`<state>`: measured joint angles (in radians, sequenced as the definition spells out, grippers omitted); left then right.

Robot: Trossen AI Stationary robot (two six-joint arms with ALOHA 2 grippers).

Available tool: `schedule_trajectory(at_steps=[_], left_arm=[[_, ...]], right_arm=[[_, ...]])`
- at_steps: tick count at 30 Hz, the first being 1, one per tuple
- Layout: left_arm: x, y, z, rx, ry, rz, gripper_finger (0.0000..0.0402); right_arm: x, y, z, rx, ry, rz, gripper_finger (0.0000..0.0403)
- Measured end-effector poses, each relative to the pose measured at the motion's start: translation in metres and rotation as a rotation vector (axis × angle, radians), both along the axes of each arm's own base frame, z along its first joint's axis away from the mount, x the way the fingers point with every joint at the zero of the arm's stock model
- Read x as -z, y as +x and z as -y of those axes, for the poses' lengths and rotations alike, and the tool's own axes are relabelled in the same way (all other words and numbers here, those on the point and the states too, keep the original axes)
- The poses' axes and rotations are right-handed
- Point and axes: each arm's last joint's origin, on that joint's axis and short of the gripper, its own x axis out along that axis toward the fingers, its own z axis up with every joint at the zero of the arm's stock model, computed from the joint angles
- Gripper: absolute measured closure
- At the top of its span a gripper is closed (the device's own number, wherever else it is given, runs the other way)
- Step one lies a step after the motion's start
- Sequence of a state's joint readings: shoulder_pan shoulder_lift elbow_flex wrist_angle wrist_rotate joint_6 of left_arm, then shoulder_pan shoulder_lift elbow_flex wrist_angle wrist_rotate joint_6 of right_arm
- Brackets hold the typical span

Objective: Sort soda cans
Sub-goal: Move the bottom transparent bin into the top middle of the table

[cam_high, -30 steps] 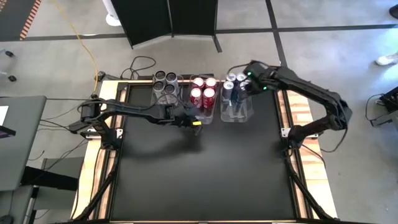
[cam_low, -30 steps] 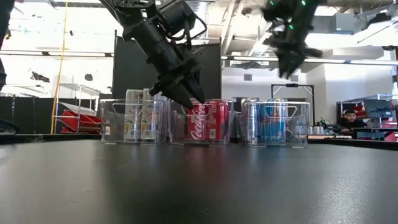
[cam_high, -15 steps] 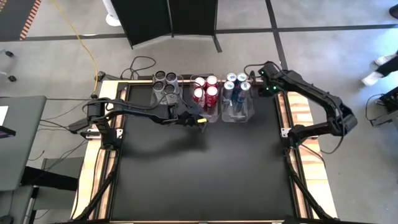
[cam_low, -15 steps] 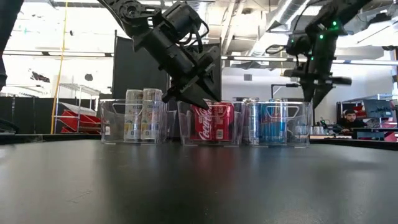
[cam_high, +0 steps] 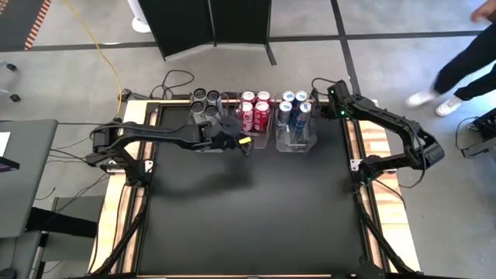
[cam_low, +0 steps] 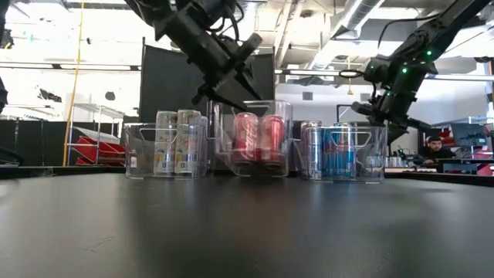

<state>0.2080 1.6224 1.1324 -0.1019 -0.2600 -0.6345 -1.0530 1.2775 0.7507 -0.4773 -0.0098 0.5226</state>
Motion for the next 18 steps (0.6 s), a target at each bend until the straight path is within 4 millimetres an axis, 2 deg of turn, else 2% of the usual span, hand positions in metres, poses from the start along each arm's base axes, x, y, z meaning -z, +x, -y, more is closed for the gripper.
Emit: schedule_trajectory(at_steps=[4,18], left_arm=[[-0.008,-0.007,-0.005,-0.023,0.030,-0.006,0.0205],[-0.005,-0.005,-0.008,-0.001,0.008,0.004,0.0205]], right_arm=[[0.000,-0.002,0.008,0.015,-0.036,0.031,0.0283],[0.009,0.000,0.017,-0.011,-0.030,0.055,0.0293]])
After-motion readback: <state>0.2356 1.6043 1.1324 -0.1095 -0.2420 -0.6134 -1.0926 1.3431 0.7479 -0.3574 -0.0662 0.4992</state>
